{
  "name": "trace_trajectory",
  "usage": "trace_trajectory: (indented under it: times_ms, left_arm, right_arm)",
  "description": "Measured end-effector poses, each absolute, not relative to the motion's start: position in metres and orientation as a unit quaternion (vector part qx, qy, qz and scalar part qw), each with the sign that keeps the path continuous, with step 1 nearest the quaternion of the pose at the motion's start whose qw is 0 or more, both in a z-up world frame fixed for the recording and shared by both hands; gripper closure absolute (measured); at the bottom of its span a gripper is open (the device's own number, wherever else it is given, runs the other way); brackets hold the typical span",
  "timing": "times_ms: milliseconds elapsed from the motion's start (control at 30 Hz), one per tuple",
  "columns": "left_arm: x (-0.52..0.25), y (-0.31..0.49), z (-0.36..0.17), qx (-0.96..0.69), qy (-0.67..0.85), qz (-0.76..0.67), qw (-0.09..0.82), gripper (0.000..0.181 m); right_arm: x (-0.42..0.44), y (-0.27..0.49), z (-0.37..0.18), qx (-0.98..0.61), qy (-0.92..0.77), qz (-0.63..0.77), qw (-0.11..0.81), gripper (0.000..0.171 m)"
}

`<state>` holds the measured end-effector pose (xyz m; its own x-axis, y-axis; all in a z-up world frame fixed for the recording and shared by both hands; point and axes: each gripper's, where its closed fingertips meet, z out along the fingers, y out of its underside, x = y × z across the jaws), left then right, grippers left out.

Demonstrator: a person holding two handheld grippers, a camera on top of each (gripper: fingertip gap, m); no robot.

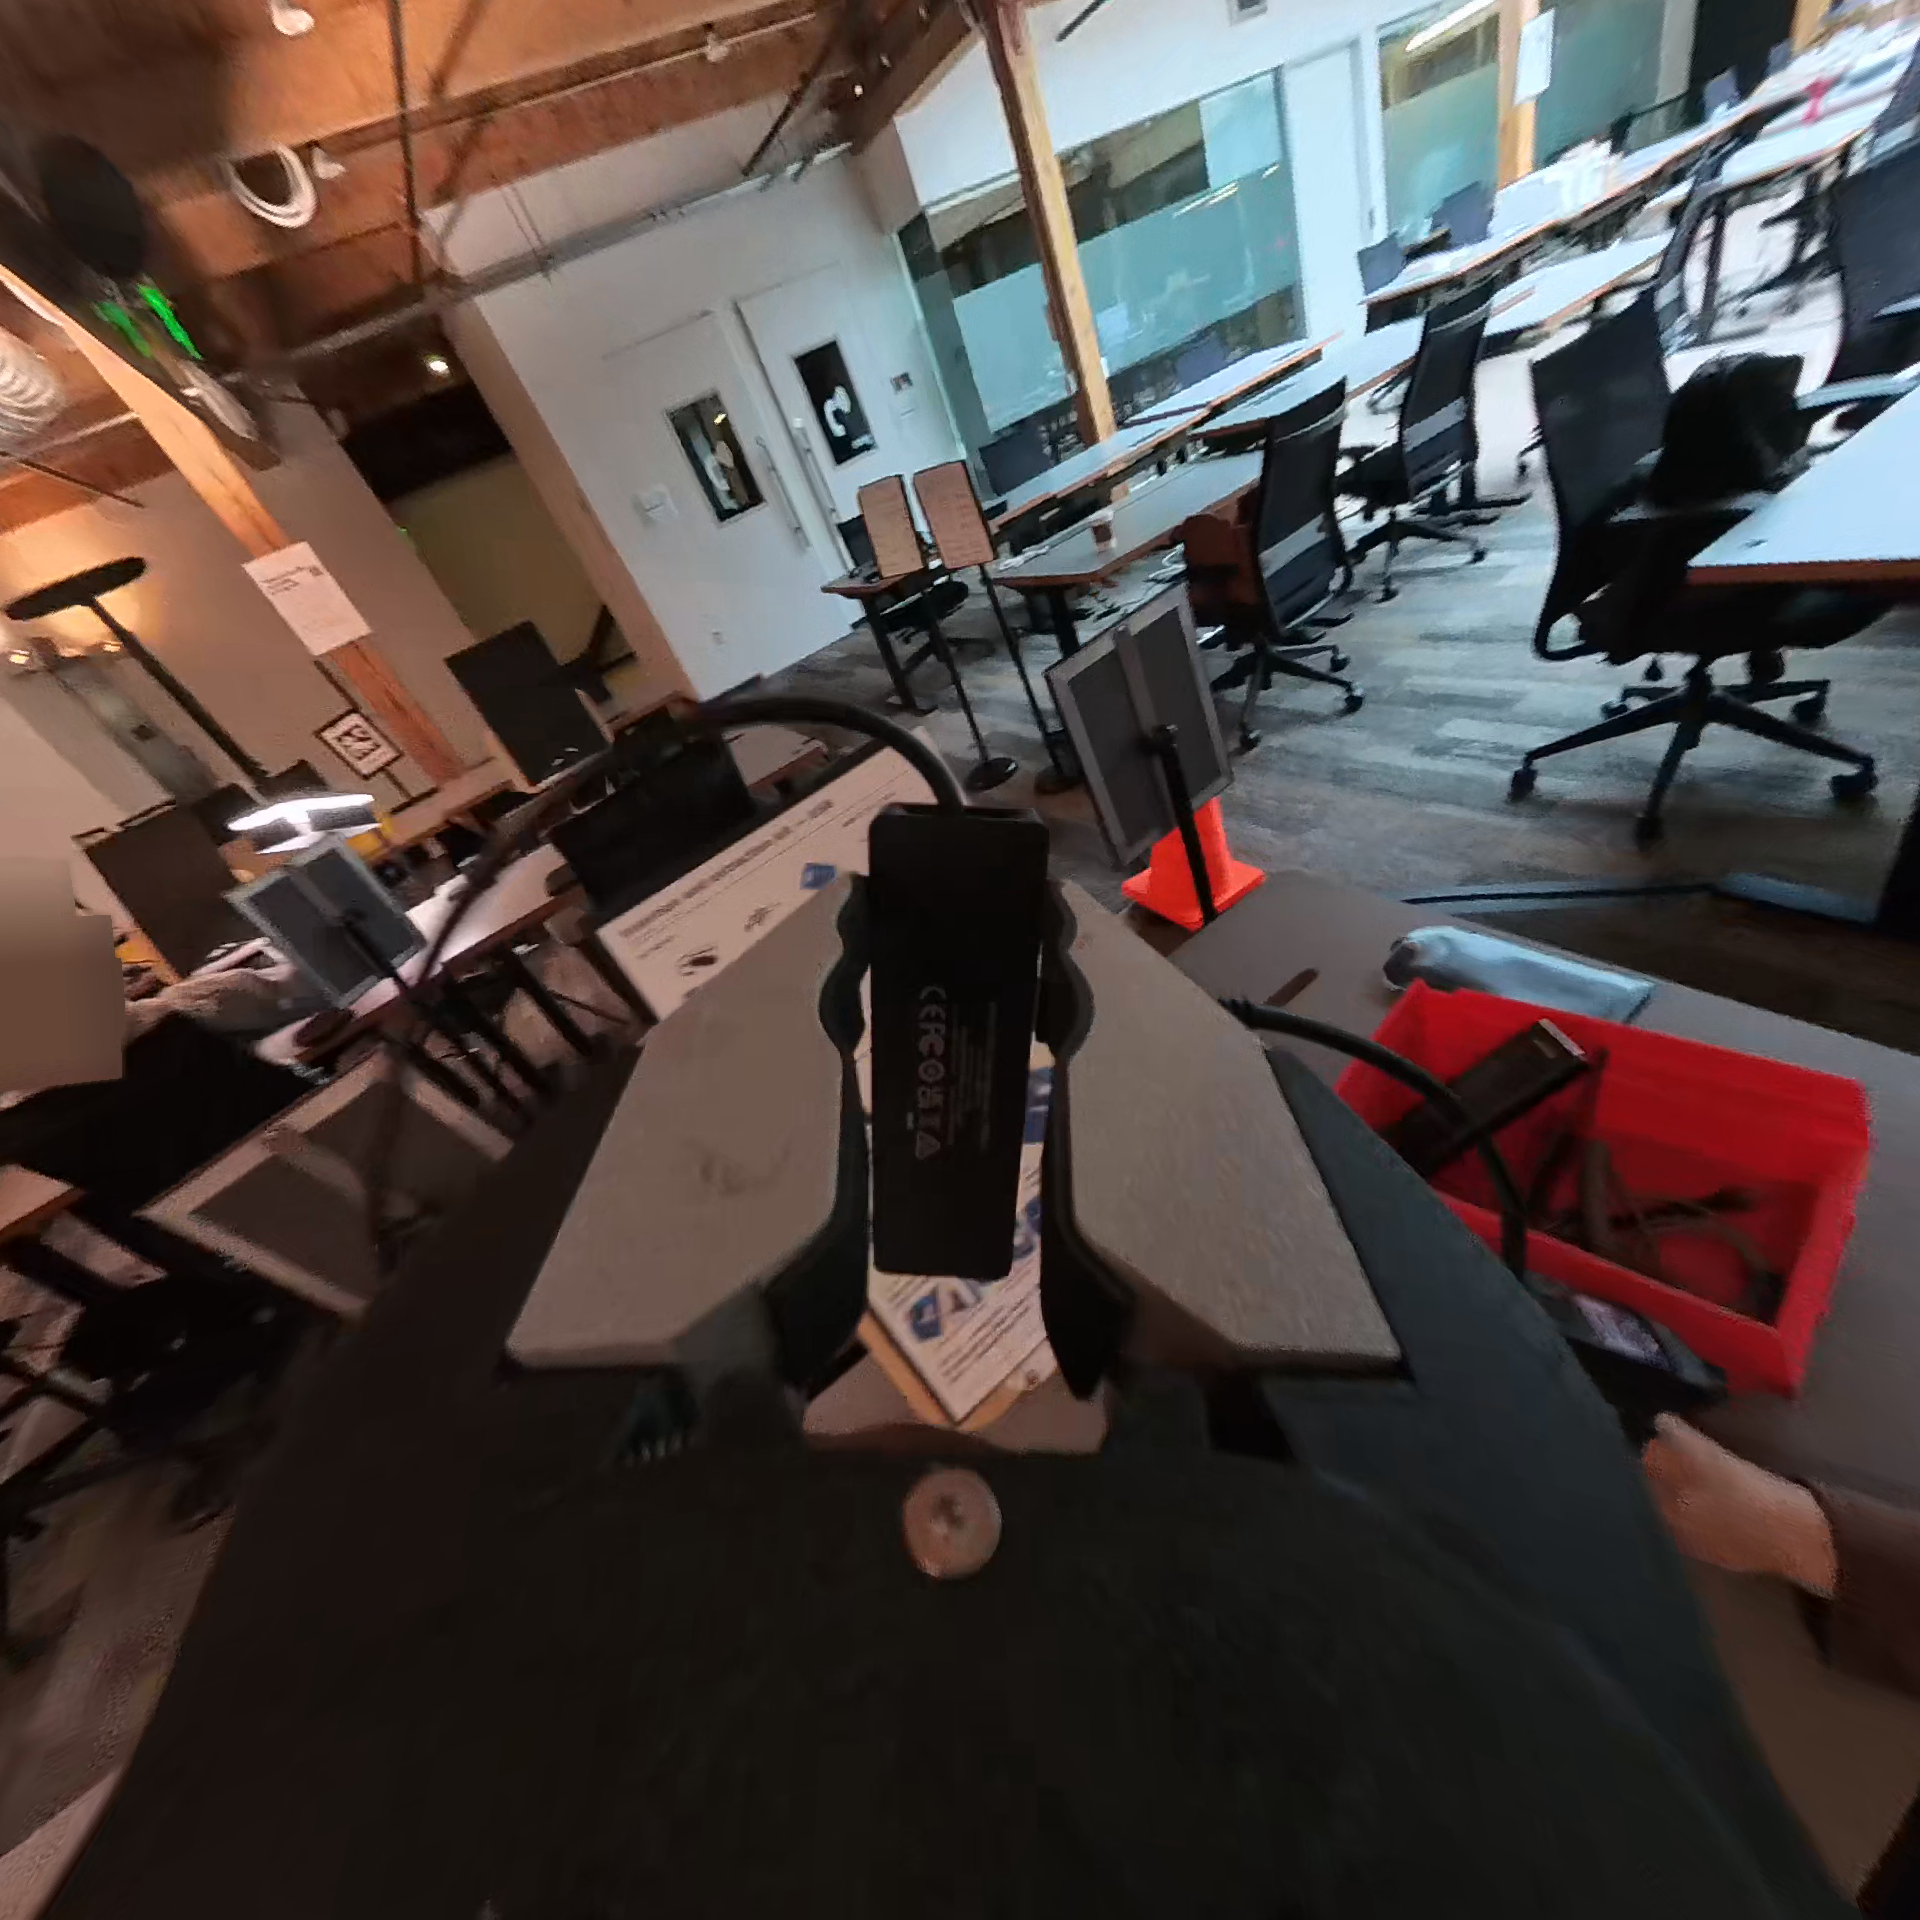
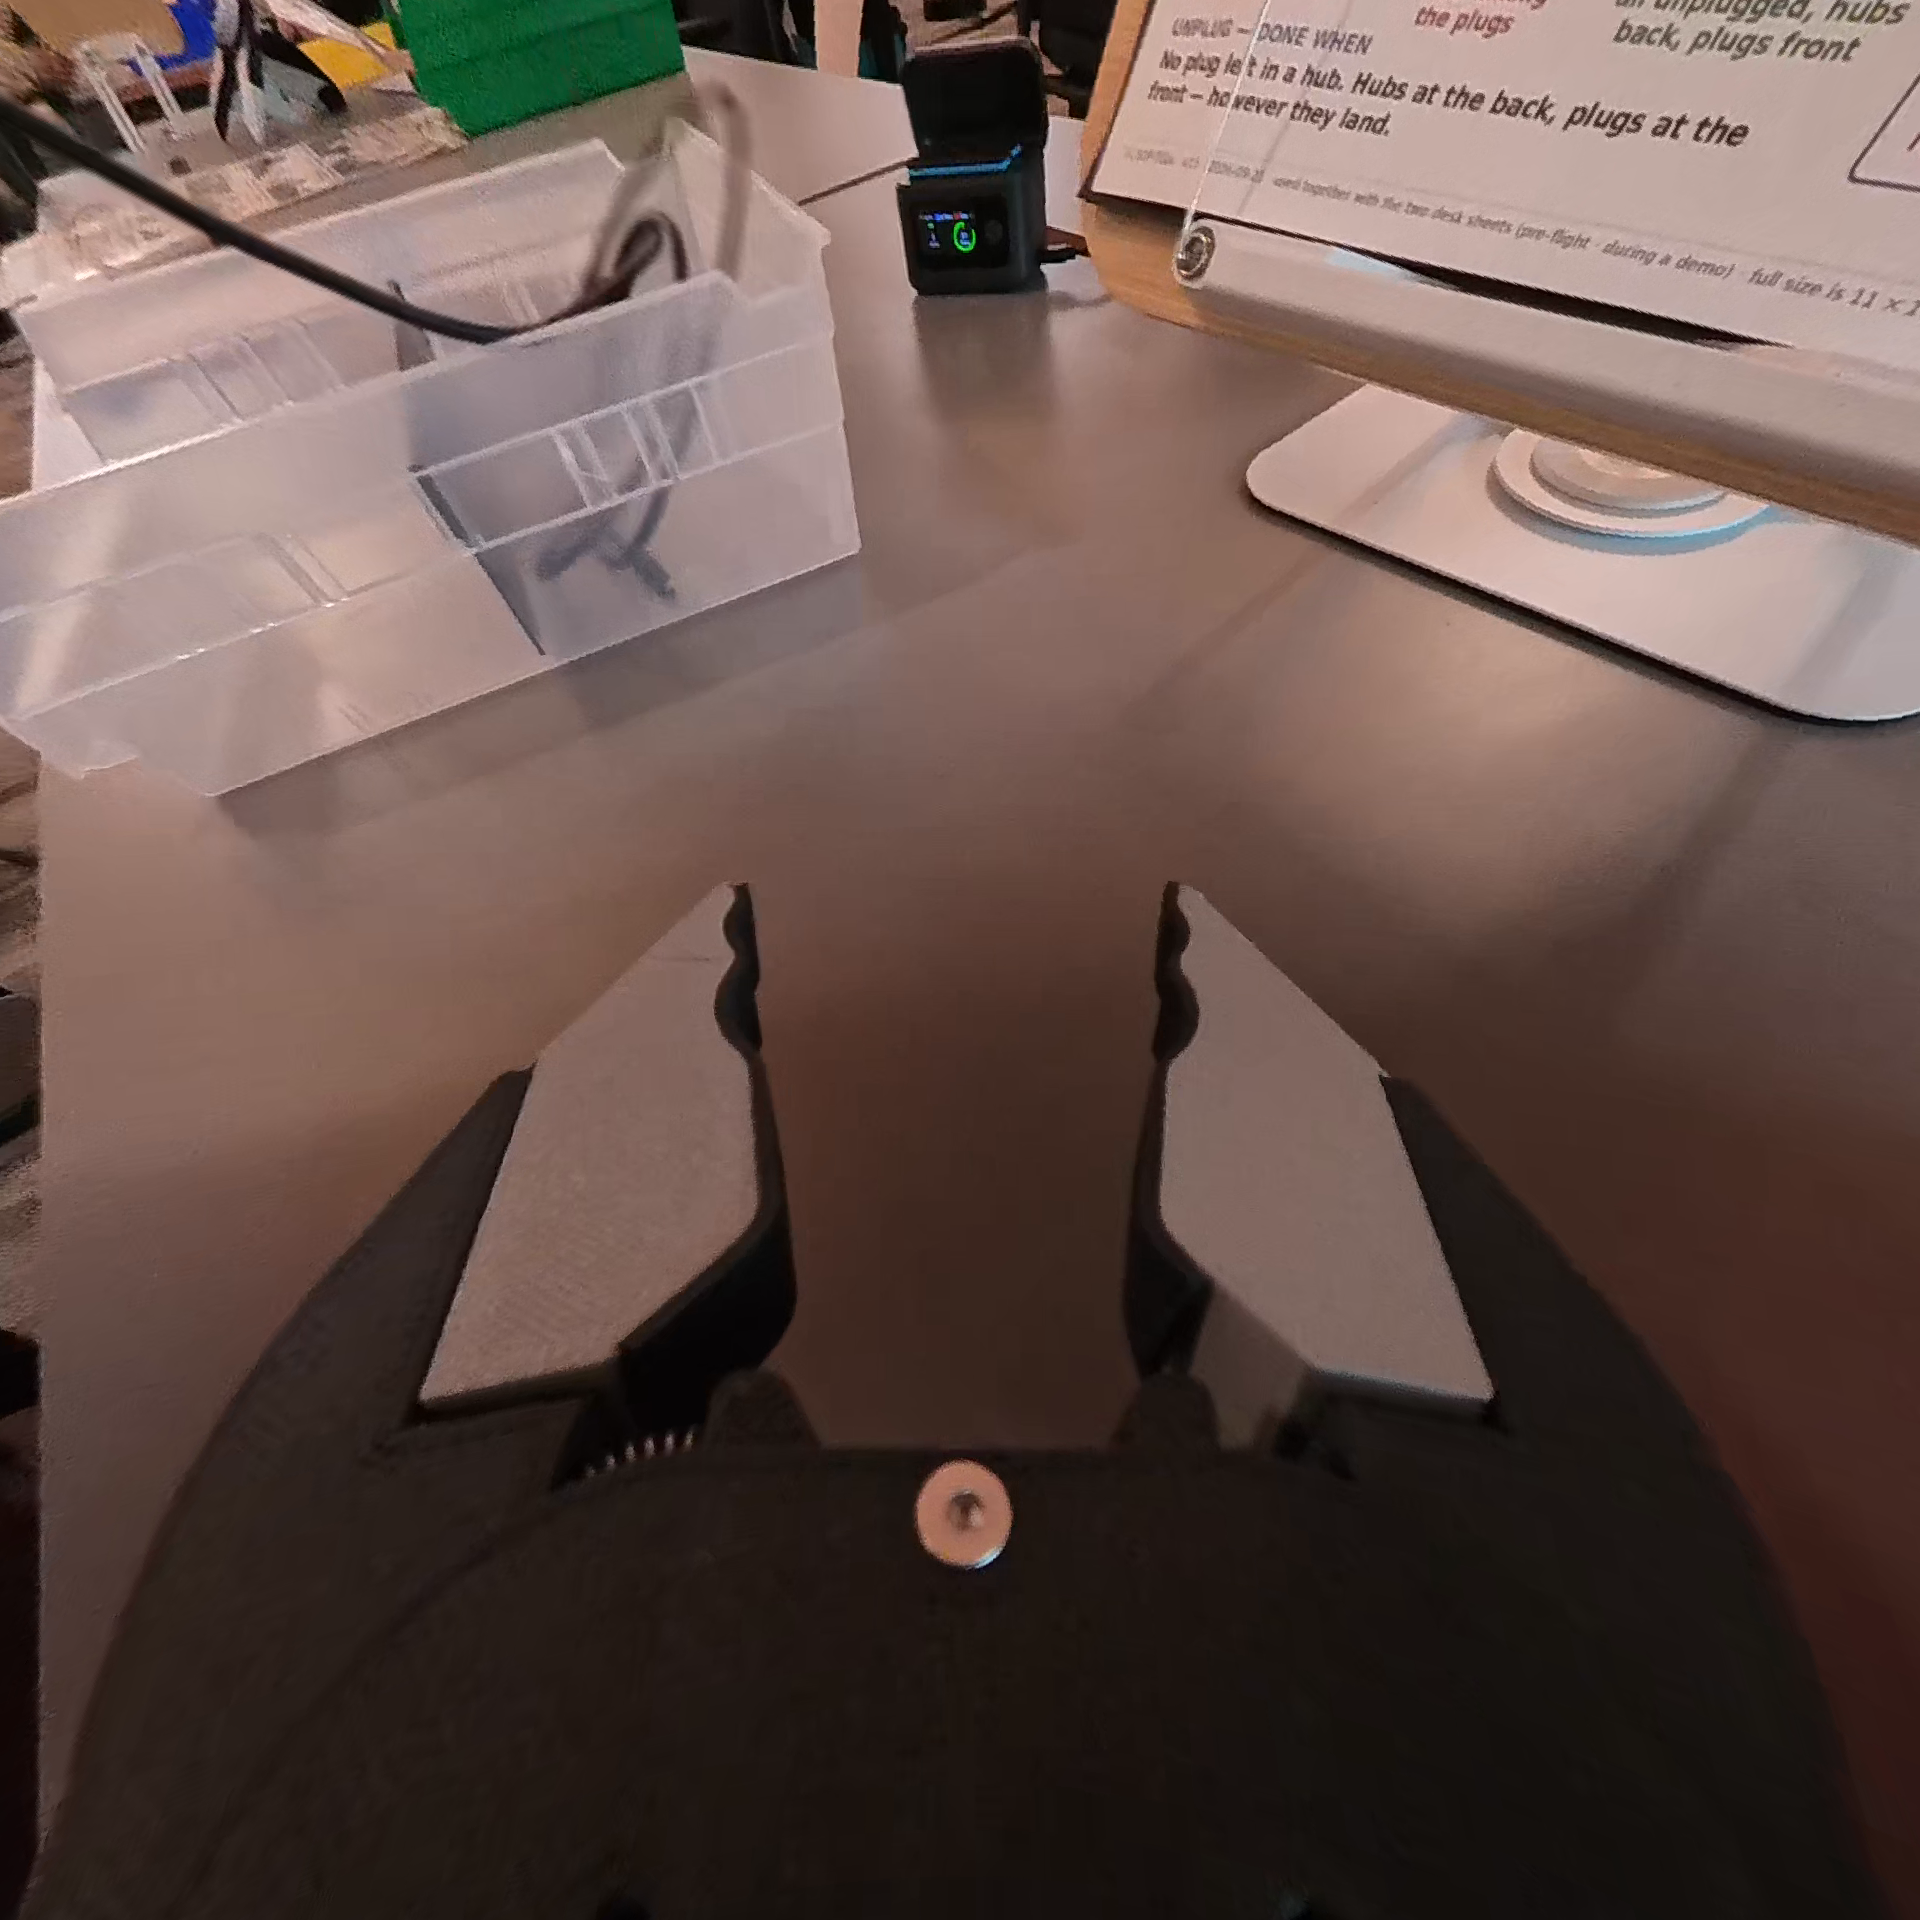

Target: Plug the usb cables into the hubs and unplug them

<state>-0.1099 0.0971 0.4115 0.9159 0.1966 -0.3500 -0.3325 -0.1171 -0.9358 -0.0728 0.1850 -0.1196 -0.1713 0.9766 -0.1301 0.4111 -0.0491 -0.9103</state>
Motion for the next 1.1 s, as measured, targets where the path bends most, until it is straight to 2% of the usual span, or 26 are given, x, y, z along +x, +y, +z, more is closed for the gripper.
trace_trajectory:
  times_ms: [100,233,367,500,733,833,967,1100]
  left_arm:
    - [-0.098,0.107,0.431,-0.689,0.041,0.176,0.701,0.150]
    - [-0.070,0.085,0.500,-0.590,0.046,0.187,0.784,0.150]
    - [-0.046,0.103,0.479,-0.644,0.074,0.135,0.750,0.150]
    - [-0.011,0.131,0.401,-0.687,0.124,0.057,0.714,0.150]
    - [-0.043,0.171,0.170,-0.757,0.062,-0.084,0.645,0.150]
    - [-0.058,0.174,0.095,-0.744,0.020,-0.171,0.646,0.150]
    - [-0.077,0.172,0.035,-0.711,-0.027,-0.236,0.662,0.150]
    - [-0.071,0.168,0.002,-0.708,-0.010,-0.255,0.659,0.150]
  right_arm:
    - [-0.070,0.177,-0.115,-0.549,-0.619,0.471,0.306,0.094]
    - [-0.069,0.162,-0.111,-0.522,-0.636,0.486,0.295,0.090]
    - [-0.069,0.152,-0.113,-0.504,-0.658,0.469,0.304,0.089]
    - [-0.067,0.152,-0.111,-0.500,-0.658,0.472,0.306,0.088]
    - [-0.041,0.187,-0.085,-0.507,-0.596,0.504,0.365,0.088]
    - [-0.037,0.200,-0.090,-0.527,-0.588,0.477,0.386,0.088]
    - [-0.038,0.205,-0.087,-0.535,-0.570,0.495,0.379,0.088]
    - [-0.035,0.194,-0.071,-0.498,-0.565,0.529,0.390,0.090]
